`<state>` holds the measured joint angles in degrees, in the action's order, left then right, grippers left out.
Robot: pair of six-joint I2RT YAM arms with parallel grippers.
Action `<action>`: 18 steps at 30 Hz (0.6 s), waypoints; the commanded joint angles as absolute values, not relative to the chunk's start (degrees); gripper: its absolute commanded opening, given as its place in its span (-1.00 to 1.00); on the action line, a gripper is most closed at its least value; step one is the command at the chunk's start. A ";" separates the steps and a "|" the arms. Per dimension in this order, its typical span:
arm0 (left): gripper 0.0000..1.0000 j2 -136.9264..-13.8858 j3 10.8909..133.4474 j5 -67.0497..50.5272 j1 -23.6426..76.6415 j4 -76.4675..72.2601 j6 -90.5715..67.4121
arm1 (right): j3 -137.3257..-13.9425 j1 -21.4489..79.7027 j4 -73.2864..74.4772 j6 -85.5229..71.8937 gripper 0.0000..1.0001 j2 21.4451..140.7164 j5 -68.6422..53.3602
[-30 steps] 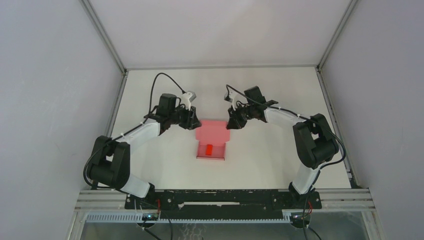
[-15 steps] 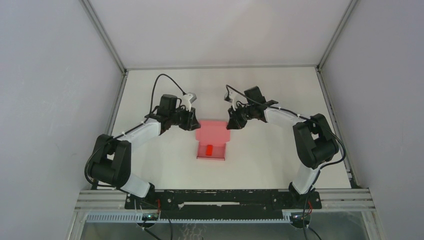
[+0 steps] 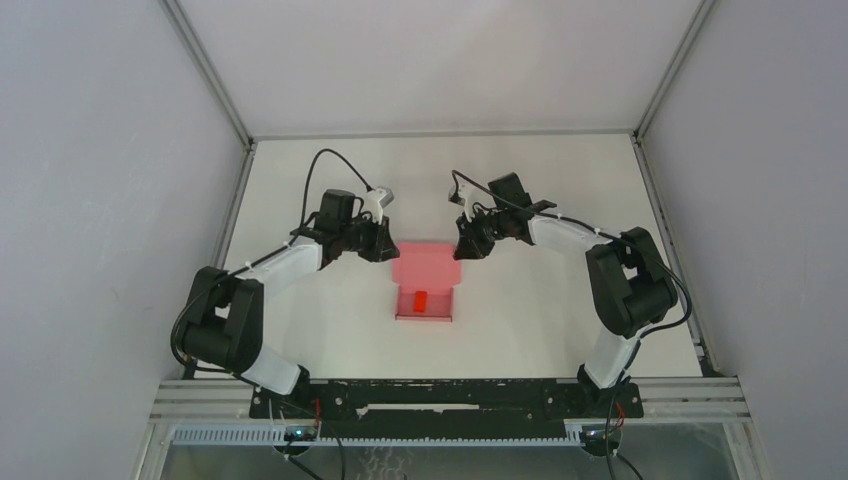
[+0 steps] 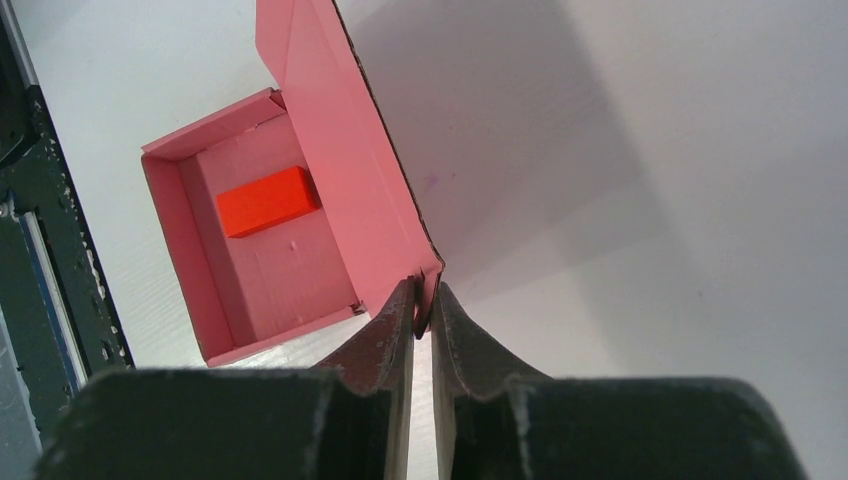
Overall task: Fold the paper box
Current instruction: Close the paper box at the center of the board.
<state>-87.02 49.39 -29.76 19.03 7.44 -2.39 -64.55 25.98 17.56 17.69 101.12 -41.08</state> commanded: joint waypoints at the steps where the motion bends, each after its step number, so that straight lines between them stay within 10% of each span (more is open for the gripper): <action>1: -0.70 -87.20 50.78 -32.65 18.72 7.39 -1.22 | -66.64 26.53 16.61 18.72 -0.67 99.32 -41.66; 18: -0.79 -82.92 50.61 -25.62 21.59 8.43 -3.25 | -66.66 27.46 16.50 17.18 -0.81 96.88 -37.32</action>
